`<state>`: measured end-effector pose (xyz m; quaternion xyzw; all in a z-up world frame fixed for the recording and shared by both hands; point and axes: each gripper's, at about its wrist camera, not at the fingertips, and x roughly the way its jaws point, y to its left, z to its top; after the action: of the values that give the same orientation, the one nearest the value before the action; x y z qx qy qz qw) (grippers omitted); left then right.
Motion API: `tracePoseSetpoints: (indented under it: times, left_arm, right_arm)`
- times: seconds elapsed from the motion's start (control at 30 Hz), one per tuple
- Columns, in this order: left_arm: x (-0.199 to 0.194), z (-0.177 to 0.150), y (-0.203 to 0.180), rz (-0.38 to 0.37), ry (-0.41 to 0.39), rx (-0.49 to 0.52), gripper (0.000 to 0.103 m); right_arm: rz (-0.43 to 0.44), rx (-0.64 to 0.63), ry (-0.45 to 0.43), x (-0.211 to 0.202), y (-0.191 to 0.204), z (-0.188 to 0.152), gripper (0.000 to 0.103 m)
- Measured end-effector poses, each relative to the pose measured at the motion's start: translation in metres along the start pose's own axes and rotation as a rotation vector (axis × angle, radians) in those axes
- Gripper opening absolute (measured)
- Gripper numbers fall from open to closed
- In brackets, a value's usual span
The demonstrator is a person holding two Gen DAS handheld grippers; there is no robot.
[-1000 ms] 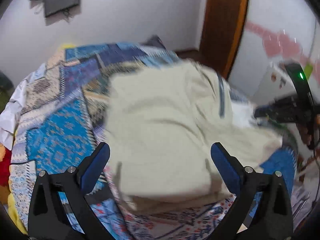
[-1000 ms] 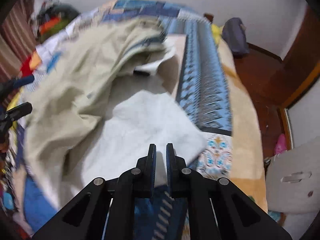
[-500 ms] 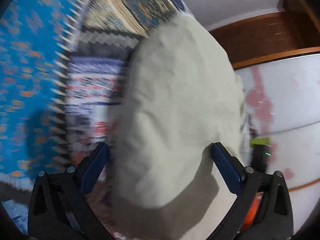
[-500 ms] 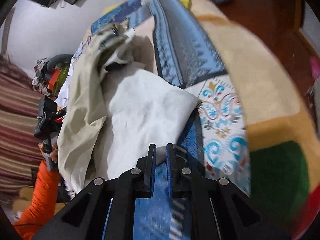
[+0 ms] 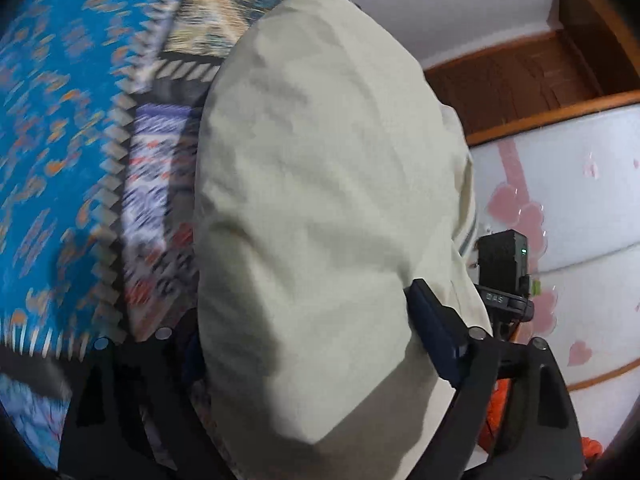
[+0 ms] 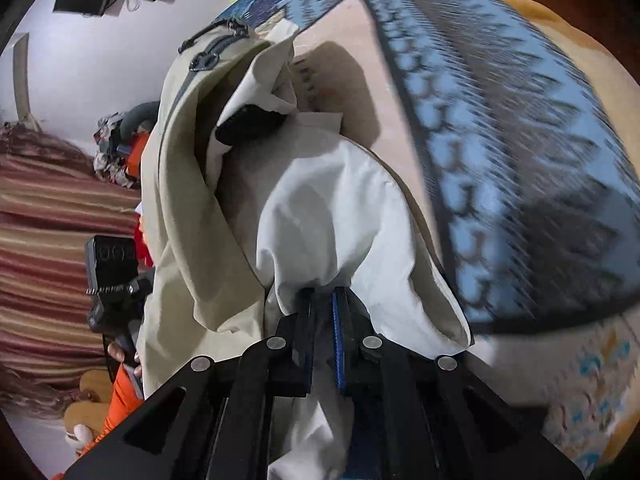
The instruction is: Fold large clothes
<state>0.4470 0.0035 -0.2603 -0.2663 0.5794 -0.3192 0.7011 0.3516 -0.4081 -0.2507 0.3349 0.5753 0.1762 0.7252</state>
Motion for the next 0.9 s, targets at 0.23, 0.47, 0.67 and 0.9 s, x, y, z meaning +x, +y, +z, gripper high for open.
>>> tracePoseSetpoints:
  times: [0.23, 0.47, 0.67, 0.9]
  left_arm:
    - [-0.013, -0.027, 0.027, -0.064, -0.027, -0.083, 0.090]
    - [-0.031, -0.017, -0.047, 0.186, -0.167, 0.142, 0.068]
    - [-0.082, -0.024, -0.093, 0.273, -0.254, 0.316, 0.056]
    - [-0.150, -0.035, -0.083, 0.258, -0.367, 0.306, 0.049]
  right_arm:
    - [0.015, -0.085, 0.049, 0.036, 0.034, 0.014, 0.004]
    - [-0.049, -0.145, 0.046, 0.046, 0.069, 0.025, 0.004]
    - [-0.018, -0.226, 0.042, 0.046, 0.116, 0.028, 0.004]
    - [0.088, -0.331, 0.033, 0.059, 0.204, 0.025, 0.004]
